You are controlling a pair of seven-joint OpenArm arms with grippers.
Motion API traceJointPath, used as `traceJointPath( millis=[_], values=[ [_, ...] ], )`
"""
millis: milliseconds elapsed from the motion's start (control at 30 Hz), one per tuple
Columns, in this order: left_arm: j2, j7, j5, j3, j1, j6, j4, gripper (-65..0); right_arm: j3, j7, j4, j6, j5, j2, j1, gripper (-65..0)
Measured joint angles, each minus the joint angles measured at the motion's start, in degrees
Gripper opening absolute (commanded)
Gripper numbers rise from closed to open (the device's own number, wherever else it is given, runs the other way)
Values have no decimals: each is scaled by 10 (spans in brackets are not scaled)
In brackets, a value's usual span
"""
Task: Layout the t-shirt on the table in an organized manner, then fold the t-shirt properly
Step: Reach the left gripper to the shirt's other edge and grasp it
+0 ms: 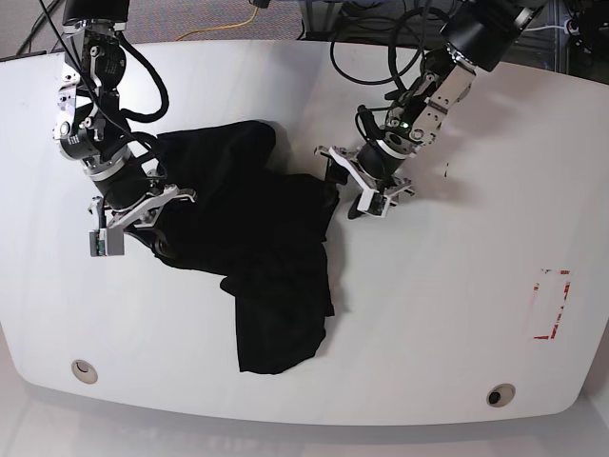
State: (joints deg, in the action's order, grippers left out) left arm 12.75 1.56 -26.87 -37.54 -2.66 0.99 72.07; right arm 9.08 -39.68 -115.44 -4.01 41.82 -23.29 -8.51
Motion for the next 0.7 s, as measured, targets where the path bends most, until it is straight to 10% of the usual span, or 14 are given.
traceJointPath(
  millis=[233, 700],
  values=[
    [0, -9, -2, 0, 1, -64, 2, -328, 0, 0, 0, 0, 0, 7, 0, -650],
    [-10, -20, -2, 8, 3, -72, 6, -326, 0, 0, 0, 0, 0, 16, 0, -650]
  ],
)
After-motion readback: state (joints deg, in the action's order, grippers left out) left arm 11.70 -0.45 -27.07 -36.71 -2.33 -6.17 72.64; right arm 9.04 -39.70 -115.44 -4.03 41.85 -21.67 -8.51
